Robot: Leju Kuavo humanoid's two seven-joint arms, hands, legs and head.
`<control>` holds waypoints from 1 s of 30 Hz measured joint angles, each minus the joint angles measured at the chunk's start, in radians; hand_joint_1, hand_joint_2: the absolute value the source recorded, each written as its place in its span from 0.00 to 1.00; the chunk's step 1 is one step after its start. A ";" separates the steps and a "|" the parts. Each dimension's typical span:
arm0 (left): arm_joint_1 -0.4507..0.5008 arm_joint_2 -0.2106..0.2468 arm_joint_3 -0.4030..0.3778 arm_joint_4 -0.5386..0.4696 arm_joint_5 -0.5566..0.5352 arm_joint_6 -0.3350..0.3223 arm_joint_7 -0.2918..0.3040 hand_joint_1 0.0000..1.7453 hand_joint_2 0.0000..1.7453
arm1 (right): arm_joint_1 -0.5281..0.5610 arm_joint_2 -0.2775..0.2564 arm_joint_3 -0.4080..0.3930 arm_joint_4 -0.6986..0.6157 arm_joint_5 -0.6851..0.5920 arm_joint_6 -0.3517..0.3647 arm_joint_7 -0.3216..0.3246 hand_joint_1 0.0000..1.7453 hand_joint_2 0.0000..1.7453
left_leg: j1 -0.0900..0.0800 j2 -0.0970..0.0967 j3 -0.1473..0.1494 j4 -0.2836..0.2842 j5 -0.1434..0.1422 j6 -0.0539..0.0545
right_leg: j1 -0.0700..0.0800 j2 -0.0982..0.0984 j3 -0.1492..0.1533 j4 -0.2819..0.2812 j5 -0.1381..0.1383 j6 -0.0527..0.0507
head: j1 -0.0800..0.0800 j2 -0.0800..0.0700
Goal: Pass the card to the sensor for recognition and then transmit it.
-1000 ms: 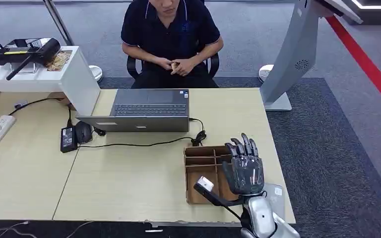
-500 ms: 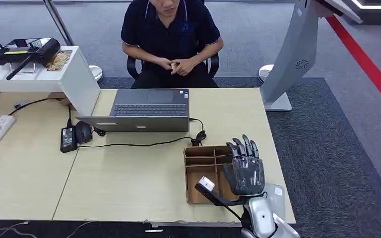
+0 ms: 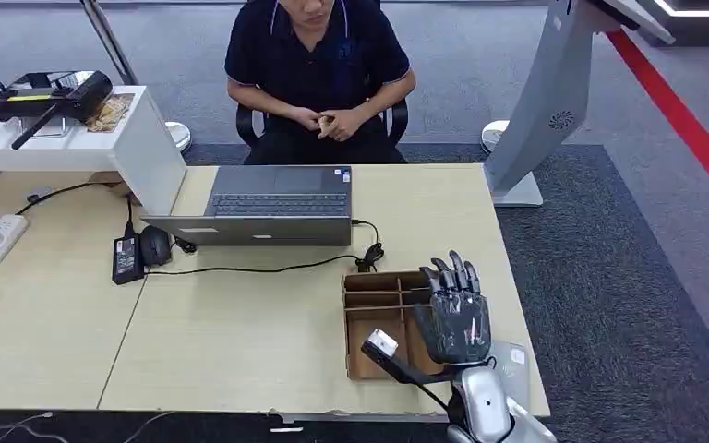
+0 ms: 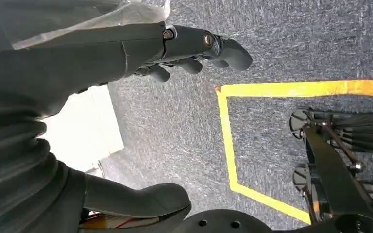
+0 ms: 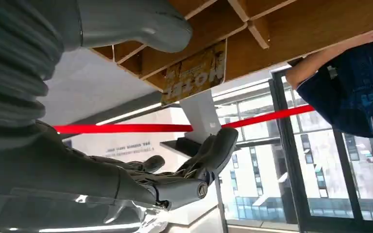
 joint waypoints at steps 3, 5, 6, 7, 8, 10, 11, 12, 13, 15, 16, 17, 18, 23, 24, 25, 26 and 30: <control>-0.001 0.000 0.005 0.002 -0.009 0.000 -0.001 0.00 1.00 | 0.000 0.004 -0.003 0.000 0.000 0.000 -0.003 0.32 1.00 | 0.000 0.000 0.000 0.000 0.000 0.000 | 0.000 0.000 0.000 0.000 0.000 0.000 | 0.000 0.000; -0.002 0.000 0.014 0.004 -0.017 0.000 -0.001 0.00 1.00 | 0.000 0.007 -0.003 0.000 0.000 0.000 -0.006 0.32 1.00 | 0.000 0.000 0.000 0.000 0.000 0.000 | 0.000 0.000 0.000 0.000 0.000 0.000 | 0.000 0.000; -0.002 0.000 0.018 0.004 -0.020 0.000 -0.001 0.00 1.00 | 0.000 0.008 -0.003 0.000 0.000 0.000 -0.007 0.32 1.00 | 0.000 0.000 0.000 0.000 0.000 0.000 | 0.000 0.000 0.000 0.000 0.000 0.000 | 0.000 0.000; -0.003 0.000 0.022 0.005 -0.024 0.000 -0.002 0.00 1.00 | 0.000 0.008 -0.003 0.000 0.000 0.000 -0.008 0.32 1.00 | 0.000 0.000 0.000 0.000 0.000 0.000 | 0.000 0.000 0.000 0.000 0.000 0.000 | 0.000 0.000; -0.003 0.000 0.027 0.005 -0.027 0.000 -0.002 0.00 1.00 | 0.000 0.010 -0.004 0.000 0.001 0.000 -0.008 0.33 1.00 | 0.000 0.000 0.000 0.000 0.000 0.000 | 0.000 0.000 0.000 0.000 0.000 0.000 | 0.000 0.000; -0.003 0.000 0.029 0.005 -0.032 0.000 -0.002 0.00 1.00 | 0.000 0.011 -0.004 0.000 0.002 0.000 -0.008 0.32 1.00 | 0.000 0.000 0.000 0.000 0.000 0.000 | 0.000 0.000 0.000 0.000 0.000 0.000 | 0.000 0.000; -0.004 0.000 0.032 0.005 -0.034 0.000 -0.002 0.00 1.00 | 0.000 0.013 -0.004 0.000 0.002 0.000 -0.009 0.31 1.00 | 0.000 0.000 0.000 0.000 0.000 0.000 | 0.000 0.000 0.000 0.000 0.000 0.000 | 0.000 0.000; -0.004 0.000 0.036 0.005 -0.037 0.000 -0.003 0.00 1.00 | 0.000 0.015 -0.004 0.000 0.002 0.000 -0.009 0.32 1.00 | 0.000 0.000 0.000 0.000 0.000 0.000 | 0.000 0.000 0.000 0.000 0.000 0.000 | 0.000 0.000; -0.004 0.000 0.039 0.005 -0.039 0.000 -0.003 0.00 1.00 | 0.000 0.016 -0.004 0.000 0.002 0.000 -0.010 0.32 1.00 | 0.000 0.000 0.000 0.000 0.000 0.000 | 0.000 0.000 0.000 0.000 0.000 0.000 | 0.000 0.000; -0.004 0.000 0.047 0.005 -0.043 0.000 -0.003 0.00 1.00 | 0.000 0.016 -0.004 0.000 0.003 0.000 -0.010 0.33 1.00 | 0.000 0.000 0.000 0.000 0.000 0.000 | 0.000 0.000 0.000 0.000 0.000 0.000 | 0.000 0.000; -0.004 0.000 0.050 0.005 -0.045 0.000 -0.003 0.00 1.00 | 0.000 0.016 -0.004 0.000 0.003 0.000 -0.011 0.33 1.00 | 0.000 0.000 0.000 0.000 0.000 0.000 | 0.000 0.000 0.000 0.000 0.000 0.000 | 0.000 0.000; -0.004 0.000 0.051 0.005 -0.048 0.000 -0.003 0.00 1.00 | -0.001 0.017 -0.004 0.000 0.003 0.000 -0.011 0.33 1.00 | 0.000 0.000 0.000 0.000 0.000 0.000 | 0.000 0.000 0.000 0.000 0.000 0.000 | 0.000 0.000; -0.004 0.000 0.052 0.005 -0.051 0.000 -0.003 0.00 1.00 | -0.001 0.017 -0.004 0.000 0.004 0.000 -0.013 0.34 1.00 | 0.000 0.000 0.000 0.000 0.000 0.000 | 0.000 0.000 0.000 0.000 0.000 0.000 | 0.000 0.000; -0.005 0.000 0.063 0.005 -0.061 0.000 -0.004 0.00 1.00 | -0.004 0.021 -0.004 0.000 0.006 0.000 -0.014 0.32 1.00 | 0.000 0.000 0.000 0.000 0.000 0.000 | 0.000 0.000 0.000 0.000 0.000 0.000 | 0.000 0.000; -0.005 0.000 0.066 0.005 -0.061 0.000 -0.004 0.00 1.00 | -0.005 0.022 -0.004 0.000 0.006 0.000 -0.014 0.32 1.00 | 0.000 0.000 0.000 0.000 0.000 0.000 | 0.000 0.000 0.000 0.000 0.000 0.000 | 0.000 0.000; -0.005 0.000 0.072 0.005 -0.063 0.000 -0.004 0.00 1.00 | -0.006 0.023 -0.004 0.000 0.007 0.000 -0.014 0.32 1.00 | 0.000 0.000 0.000 0.000 0.000 0.000 | 0.000 0.000 0.000 0.000 0.000 0.000 | 0.000 0.000; -0.005 0.000 0.074 0.005 -0.064 0.000 -0.004 0.00 1.00 | -0.008 0.023 -0.004 0.000 0.008 0.000 -0.012 0.32 1.00 | 0.000 0.000 0.000 0.000 0.000 0.000 | 0.000 0.000 0.000 0.000 0.000 0.000 | 0.000 0.000; -0.006 0.002 0.078 0.006 -0.078 0.000 -0.005 0.00 1.00 | -0.017 0.022 -0.006 0.005 0.009 0.000 0.000 0.32 1.00 | 0.000 0.000 0.000 0.000 0.000 0.000 | 0.000 0.000 0.000 0.000 0.000 0.000 | 0.000 0.000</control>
